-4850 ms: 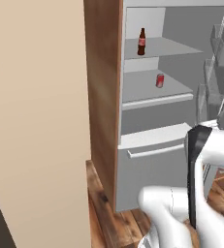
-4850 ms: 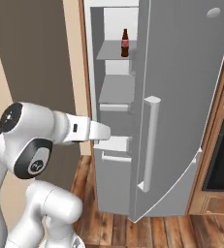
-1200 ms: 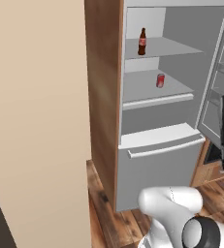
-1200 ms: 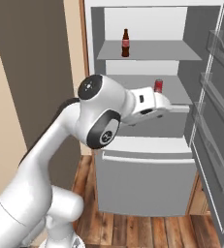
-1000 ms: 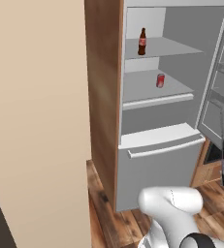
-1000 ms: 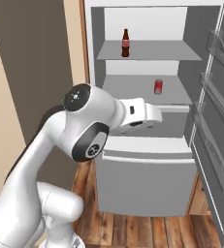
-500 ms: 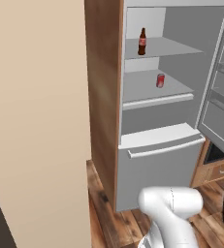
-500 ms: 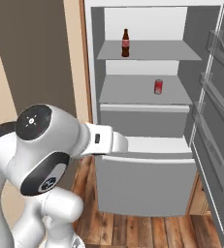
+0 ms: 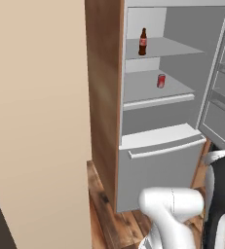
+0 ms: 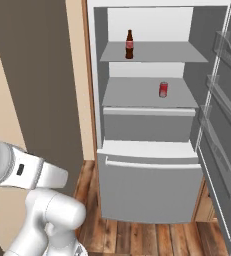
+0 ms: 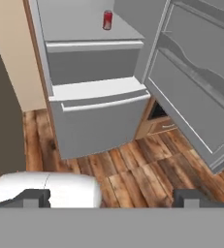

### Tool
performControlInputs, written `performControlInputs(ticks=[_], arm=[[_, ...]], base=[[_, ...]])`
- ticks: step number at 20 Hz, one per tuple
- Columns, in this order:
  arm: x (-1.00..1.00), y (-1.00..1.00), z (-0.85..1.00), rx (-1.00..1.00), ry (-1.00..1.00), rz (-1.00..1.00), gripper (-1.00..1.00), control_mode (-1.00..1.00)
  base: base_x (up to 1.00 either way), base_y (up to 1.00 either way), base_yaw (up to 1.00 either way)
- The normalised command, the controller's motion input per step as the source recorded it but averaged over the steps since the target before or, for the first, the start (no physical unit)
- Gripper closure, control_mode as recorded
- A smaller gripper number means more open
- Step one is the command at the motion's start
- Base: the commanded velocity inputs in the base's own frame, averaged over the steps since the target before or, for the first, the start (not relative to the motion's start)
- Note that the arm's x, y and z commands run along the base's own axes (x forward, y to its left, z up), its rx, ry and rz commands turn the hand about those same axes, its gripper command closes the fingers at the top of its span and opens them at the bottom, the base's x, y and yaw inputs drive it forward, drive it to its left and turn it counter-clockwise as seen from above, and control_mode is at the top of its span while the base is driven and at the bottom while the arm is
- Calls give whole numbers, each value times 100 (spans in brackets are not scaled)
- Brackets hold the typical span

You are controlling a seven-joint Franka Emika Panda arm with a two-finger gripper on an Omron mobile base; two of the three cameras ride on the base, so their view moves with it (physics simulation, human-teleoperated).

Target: Open the fridge, grab two sodas, and place both sodas inside the bowl with ice on the dining counter.

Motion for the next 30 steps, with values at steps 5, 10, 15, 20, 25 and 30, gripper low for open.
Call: performControlInputs(ticks=[5,10,15,20,25,30], arm=[[-24,79,-6,-1,1,-11,-100,-100],[0,8,-1,0,1,0,-100,-100],[19,6,-17,-1,7,0,-100,-100],[15,-6,-8,0,5,1,-100,100],[0,0,0,0,0,0,-100,100],[0,0,0,0,0,0,-100,100]], base=[[0,0,0],[0,0,0],[0,0,0],[30,-26,1],[64,-74,5],[49,-82,8]])
